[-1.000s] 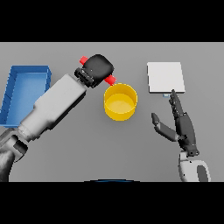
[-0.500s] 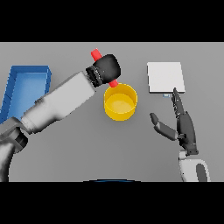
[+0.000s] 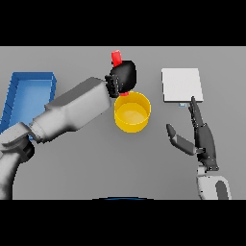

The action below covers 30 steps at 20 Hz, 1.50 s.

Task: Pick up the red beaker and tilt it to pour out 1 green nut into yellow bowl. Pick up the yellow bowl and place it on the metallic measuring scale.

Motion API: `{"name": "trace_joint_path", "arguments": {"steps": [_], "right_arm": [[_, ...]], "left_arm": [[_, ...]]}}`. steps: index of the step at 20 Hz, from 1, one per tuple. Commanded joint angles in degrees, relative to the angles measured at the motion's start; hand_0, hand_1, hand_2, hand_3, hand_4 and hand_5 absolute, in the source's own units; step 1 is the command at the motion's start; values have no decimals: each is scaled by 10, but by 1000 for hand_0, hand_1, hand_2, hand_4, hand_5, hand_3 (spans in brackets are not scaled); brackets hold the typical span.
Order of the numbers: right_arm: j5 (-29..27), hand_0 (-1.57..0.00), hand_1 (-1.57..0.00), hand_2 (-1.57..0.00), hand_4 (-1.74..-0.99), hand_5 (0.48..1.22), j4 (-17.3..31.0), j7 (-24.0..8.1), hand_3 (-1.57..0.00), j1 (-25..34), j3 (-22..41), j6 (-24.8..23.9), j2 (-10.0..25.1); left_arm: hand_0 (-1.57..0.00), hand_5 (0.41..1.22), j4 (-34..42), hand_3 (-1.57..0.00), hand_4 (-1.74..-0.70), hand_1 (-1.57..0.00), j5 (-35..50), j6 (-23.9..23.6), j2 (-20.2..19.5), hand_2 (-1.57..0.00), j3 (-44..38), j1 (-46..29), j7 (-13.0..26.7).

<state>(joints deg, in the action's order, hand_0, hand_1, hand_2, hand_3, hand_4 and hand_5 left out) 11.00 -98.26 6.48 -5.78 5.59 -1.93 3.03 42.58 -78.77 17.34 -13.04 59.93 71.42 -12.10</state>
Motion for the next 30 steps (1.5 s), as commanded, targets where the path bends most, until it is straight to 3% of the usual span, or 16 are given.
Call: {"name": "trace_joint_path", "arguments": {"steps": [1,5,9,12,13,16,19,24,26,30], "right_arm": [[0,1,1,1,-1133,579,0,3,1,-5,0,-1,0],[4,1,1,1,-1138,572,3,-3,1,0,-1,-3,-1],[13,1,1,1,-1133,557,0,-3,1,4,4,-8,-1],[5,1,1,1,-1128,554,4,5,1,5,5,1,-2],[4,1,1,1,-1117,554,9,-3,1,10,8,1,-7],[-3,1,1,1,-1102,572,10,14,1,13,8,10,-2],[-5,1,1,1,-1114,578,11,9,1,15,9,11,-2],[11,1,1,1,-1127,606,24,14,1,23,14,8,4],[10,1,1,1,-1132,621,24,11,1,31,13,12,9],[10,1,1,1,-1133,640,30,6,1,35,13,15,13]], "left_arm": [[-1571,1221,-6,-1569,-1733,-1571,-10,-4,3,-1571,7,9,1],[-1571,1221,-9,-1570,-1732,-1571,-35,-6,8,-1571,27,57,-27],[-1571,1221,-56,-1571,-1727,-1571,-32,-15,-11,-1571,-8,158,-51],[-1571,1221,-120,-1571,-1720,-1571,-4,-47,-37,-1571,-69,205,-34],[-1571,1221,-140,-1571,-1722,-1571,12,-42,-47,-1571,-97,224,-21],[-1571,1221,-210,-1523,-1731,-1571,105,2,-75,-1571,-220,258,32],[-1571,1221,-261,-1507,-1736,-1571,224,10,-132,-1571,-356,245,75],[-1571,1221,-307,-1550,-1739,-1571,372,-46,-204,-1571,-504,168,110],[-1571,1221,-314,-1558,-1740,-1571,405,-86,-206,-1571,-528,119,165],[-1571,1221,-284,-1566,-1741,-1571,483,-157,-215,-1571,-586,29,219]]}}
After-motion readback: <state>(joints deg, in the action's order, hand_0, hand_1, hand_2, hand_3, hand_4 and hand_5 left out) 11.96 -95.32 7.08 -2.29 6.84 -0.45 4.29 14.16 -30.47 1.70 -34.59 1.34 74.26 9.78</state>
